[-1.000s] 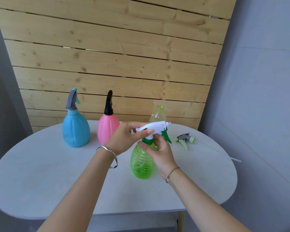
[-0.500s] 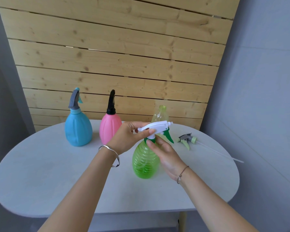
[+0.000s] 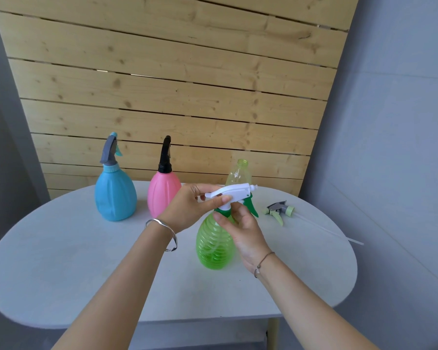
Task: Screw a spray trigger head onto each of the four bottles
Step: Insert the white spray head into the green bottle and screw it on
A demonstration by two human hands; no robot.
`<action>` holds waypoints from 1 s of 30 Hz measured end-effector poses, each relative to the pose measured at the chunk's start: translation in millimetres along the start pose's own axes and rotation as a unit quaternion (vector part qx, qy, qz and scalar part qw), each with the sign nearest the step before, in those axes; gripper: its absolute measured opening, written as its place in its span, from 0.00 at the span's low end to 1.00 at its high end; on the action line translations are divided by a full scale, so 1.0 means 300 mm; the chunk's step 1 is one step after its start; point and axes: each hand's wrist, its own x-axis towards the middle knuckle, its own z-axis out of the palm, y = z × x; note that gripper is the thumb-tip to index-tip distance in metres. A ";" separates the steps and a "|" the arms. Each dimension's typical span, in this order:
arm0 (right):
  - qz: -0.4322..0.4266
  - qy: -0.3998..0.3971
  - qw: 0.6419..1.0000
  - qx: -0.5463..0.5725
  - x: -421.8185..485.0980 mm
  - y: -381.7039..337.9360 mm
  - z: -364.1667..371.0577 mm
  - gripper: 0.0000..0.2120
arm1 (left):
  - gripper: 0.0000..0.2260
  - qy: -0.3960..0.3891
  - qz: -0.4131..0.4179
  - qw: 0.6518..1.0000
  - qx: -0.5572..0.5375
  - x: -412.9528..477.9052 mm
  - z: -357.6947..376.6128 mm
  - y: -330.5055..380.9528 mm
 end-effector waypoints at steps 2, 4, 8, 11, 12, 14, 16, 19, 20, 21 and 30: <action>0.003 -0.001 1.000 0.002 0.002 0.000 -0.004 0.16 | 0.09 0.000 0.003 1.000 0.004 -0.001 -0.001 0.001; 0.003 -0.050 0.999 0.004 -0.002 -0.010 -0.022 0.17 | 0.08 -0.002 0.003 1.000 0.004 -0.004 -0.002 0.002; 0.002 -0.039 0.999 -0.002 -0.002 -0.014 -0.013 0.15 | 0.09 -0.002 -0.002 1.000 0.011 -0.006 0.000 0.004; 0.008 0.024 1.000 -0.001 0.006 -0.002 0.010 0.13 | 0.07 0.004 -0.002 1.000 0.011 -0.005 0.001 0.007; 0.014 0.018 1.000 -0.001 0.008 -0.003 0.004 0.14 | 0.07 0.007 0.000 1.000 0.015 -0.005 0.000 0.006; 0.014 -0.032 0.999 0.003 0.008 -0.013 -0.018 0.15 | 0.07 0.010 0.005 1.000 0.023 -0.007 -0.003 0.006; 0.006 -0.064 0.998 -0.002 0.005 -0.020 -0.030 0.14 | 0.09 0.009 0.004 1.000 0.023 -0.007 -0.002 0.003; -0.001 -0.005 1.000 0.000 0.008 -0.008 -0.003 0.12 | 0.09 0.010 -0.002 1.000 0.019 -0.004 0.000 0.002; -0.003 0.021 1.000 0.001 0.010 -0.003 0.008 0.12 | 0.09 0.010 -0.003 1.000 0.019 -0.003 0.001 0.001; -0.004 0.034 0.999 0.001 0.013 0.001 0.013 0.13 | 0.08 0.009 -0.004 1.000 0.018 -0.002 0.001 0.001; -0.012 -0.001 1.000 -0.003 0.003 0.000 0.010 0.13 | 0.08 0.005 -0.003 1.000 0.023 -0.010 -0.005 0.006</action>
